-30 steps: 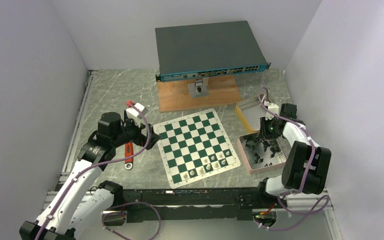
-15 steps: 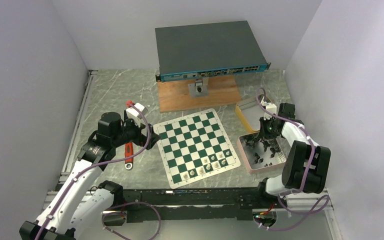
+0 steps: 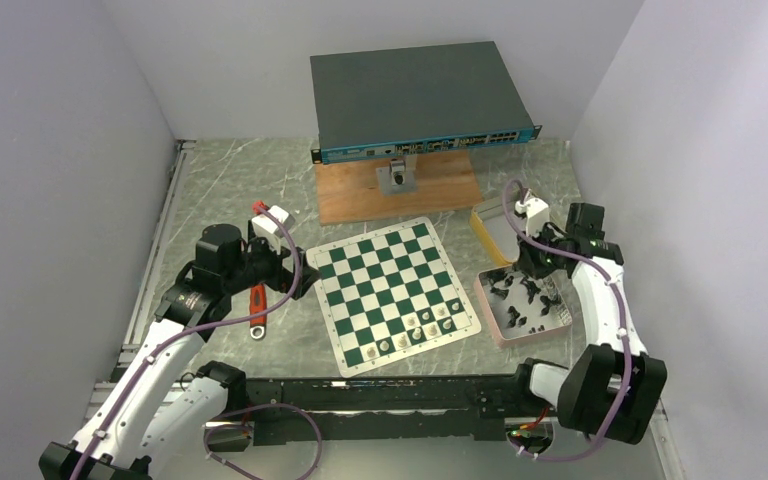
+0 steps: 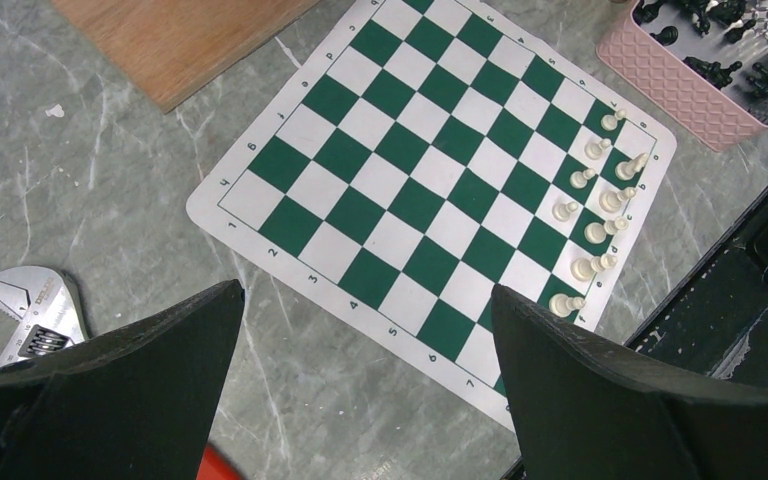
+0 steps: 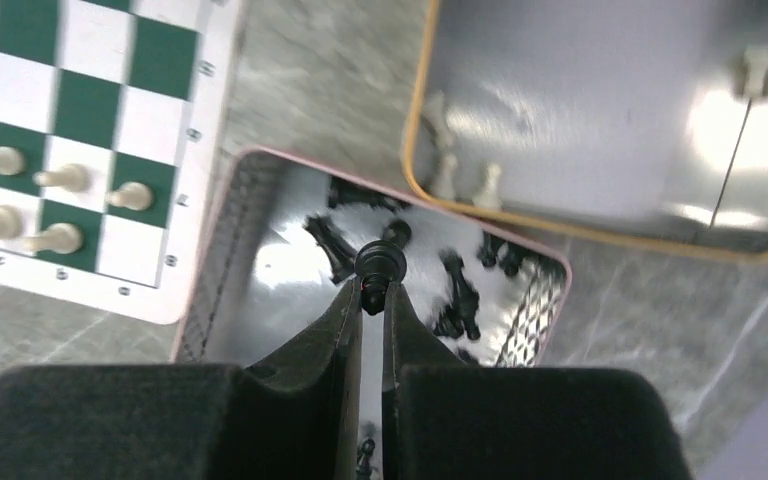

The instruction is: Set up the chess pieces on the board

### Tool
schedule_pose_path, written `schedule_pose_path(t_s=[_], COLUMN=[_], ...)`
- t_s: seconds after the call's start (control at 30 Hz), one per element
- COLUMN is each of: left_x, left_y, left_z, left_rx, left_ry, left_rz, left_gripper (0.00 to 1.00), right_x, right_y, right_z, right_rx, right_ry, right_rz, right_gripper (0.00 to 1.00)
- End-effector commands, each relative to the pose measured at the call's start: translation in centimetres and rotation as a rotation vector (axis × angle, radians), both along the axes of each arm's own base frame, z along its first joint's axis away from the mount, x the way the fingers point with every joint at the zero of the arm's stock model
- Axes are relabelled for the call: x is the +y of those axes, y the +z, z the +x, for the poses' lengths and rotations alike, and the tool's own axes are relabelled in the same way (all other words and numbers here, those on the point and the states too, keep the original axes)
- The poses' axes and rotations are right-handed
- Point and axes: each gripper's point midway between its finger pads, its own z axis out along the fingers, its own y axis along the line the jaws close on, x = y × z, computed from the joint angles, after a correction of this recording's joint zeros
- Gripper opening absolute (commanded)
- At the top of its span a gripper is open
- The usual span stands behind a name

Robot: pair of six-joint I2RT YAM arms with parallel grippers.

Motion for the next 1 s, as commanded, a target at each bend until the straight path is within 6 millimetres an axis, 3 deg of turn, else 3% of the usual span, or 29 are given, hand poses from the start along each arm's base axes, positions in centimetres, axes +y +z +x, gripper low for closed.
schedule_pose_path(t_s=[0.0,0.2,0.47,0.7,0.97], left_x=[-0.2,-0.4,-0.4,1.6,5.4], left_y=[2.6,2.7,2.5,3.1,4.3], left_z=[0.5,0.5,1.1,1.7,2.8], left_rx=[-0.09,-0.092,-0.1,-0.174,-0.25], left_ry=[-0.021,-0.046,-0.079,0.03,0.237], left_rz=[-0.026,-0.042,-0.039,0.002,0.045], left_gripper=[0.99,0.99,0.99,0.99,0.99], right_x=[4.6,12.2,22.2,28.3,34.3], right_y=[4.6,6.4,5.7,4.9,2.6], right_z=[1.0,2.4,3.9,6.6,7.9], right_rx=[-0.144,-0.205,-0.256,-0.273,-0.229], right_ry=[0.272,0.521,0.744,0.772,0.8], right_rz=[0.061,0.085,0.019,-0.022,-0.04], right_gripper=[0.0,0.0,0.0,0.0,0.0])
